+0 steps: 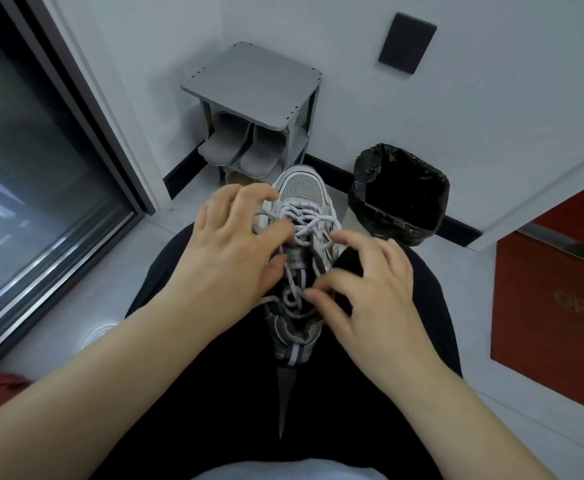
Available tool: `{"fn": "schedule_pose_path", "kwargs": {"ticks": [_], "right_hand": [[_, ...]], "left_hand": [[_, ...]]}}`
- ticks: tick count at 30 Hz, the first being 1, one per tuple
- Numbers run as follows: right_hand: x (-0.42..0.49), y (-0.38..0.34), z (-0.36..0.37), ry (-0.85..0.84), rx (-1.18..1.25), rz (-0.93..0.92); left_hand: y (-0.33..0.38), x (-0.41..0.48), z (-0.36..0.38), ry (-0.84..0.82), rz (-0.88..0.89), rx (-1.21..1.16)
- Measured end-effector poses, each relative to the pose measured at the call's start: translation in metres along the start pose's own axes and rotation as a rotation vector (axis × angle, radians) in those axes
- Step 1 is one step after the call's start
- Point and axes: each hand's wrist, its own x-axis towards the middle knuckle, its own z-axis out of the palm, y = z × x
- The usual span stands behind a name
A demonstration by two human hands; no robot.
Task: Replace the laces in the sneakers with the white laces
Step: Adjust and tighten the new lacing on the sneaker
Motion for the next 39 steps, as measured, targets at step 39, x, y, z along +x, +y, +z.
{"fn": "schedule_pose_path", "kwargs": {"ticks": [39], "right_hand": [[0.051,-0.021,-0.026,-0.377,-0.544,-0.22]], "left_hand": [[0.003,0.0,0.0,-0.072,-0.322,-0.47]]}}
